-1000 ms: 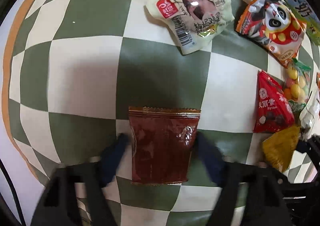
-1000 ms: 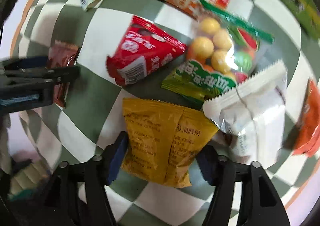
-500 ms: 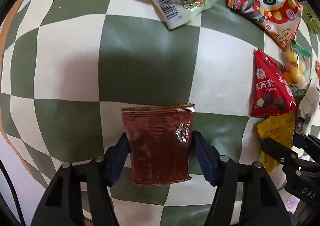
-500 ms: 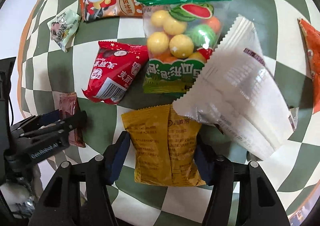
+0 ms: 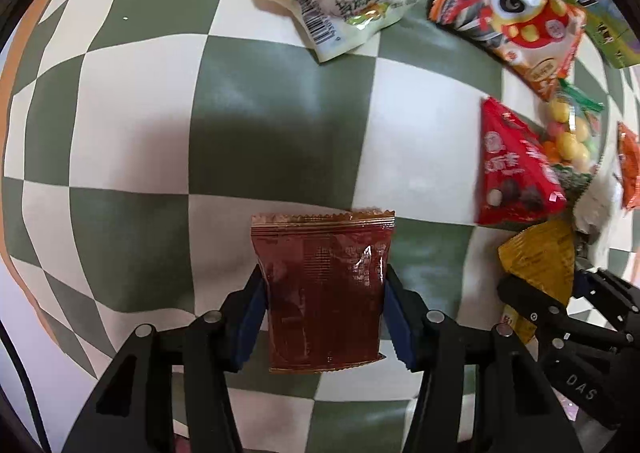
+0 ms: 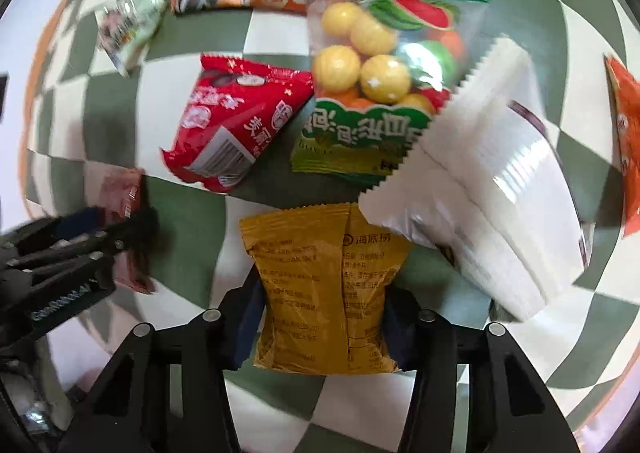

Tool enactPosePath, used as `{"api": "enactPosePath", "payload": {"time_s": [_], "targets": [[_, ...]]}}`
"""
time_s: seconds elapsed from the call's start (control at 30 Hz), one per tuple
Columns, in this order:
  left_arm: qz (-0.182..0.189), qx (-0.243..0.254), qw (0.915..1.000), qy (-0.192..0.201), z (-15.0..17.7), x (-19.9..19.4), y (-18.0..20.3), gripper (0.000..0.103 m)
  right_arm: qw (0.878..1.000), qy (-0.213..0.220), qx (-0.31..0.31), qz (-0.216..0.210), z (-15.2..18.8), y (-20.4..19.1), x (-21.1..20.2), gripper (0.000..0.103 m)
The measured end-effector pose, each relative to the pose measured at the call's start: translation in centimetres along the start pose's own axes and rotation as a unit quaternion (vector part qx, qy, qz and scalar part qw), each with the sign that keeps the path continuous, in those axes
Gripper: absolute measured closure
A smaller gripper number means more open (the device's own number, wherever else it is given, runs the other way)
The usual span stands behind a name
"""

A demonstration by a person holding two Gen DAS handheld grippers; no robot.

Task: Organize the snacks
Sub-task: 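Grasp the brown packet with left tool while right tool grasps yellow-brown packet, then carry both packets into the cardboard box and open both tools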

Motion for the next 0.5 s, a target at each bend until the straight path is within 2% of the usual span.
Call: {"api": "enactPosePath", "payload": {"time_s": [0.13, 0.23, 0.33, 0.37, 0.43, 0.5], "targets": [[0.028, -0.004, 0.9995, 0.014, -0.4, -2.8, -0.4, 0.052, 0.999, 0.015, 0.003, -0.04, 0.2, -0.2, -2.8, 0.052], [0.049, -0.003, 0.998, 0.039, -0.8, -6.0, -0.5, 0.052, 0.997, 0.037, -0.009, -0.068, 0.0, -1.6, -6.0, 0.052], [0.073, -0.001, 0.9947, 0.073, -1.7, -10.0, -0.3, 0.052, 0.993, 0.068, -0.023, -0.094, -0.6, -3.1, -9.8, 0.052], [0.081, 0.001, 0.993, 0.086, -2.1, -11.5, -0.2, 0.052, 0.992, 0.075, -0.026, -0.099, -1.2, -2.0, -10.3, 0.052], [0.094, 0.006, 0.9889, 0.115, -3.5, -14.7, -0.1, 0.052, 0.988, 0.1, -0.03, -0.116, -2.0, -3.4, -13.8, 0.052], [0.106, 0.011, 0.9846, 0.139, -4.8, -17.4, 0.1, 0.052, 0.982, 0.13, -0.034, -0.129, -3.3, -3.2, -17.6, 0.052]]}}
Point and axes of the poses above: each gripper's, at about its wrist camera, not at the fingertips, and x roughly the way its jaws point, y to its right, z to its underside, the point moved 4 cm from there along x, roughly the way its jaws point, and after that the axes turned 11 degrees about -z, right-handed, at the moved point
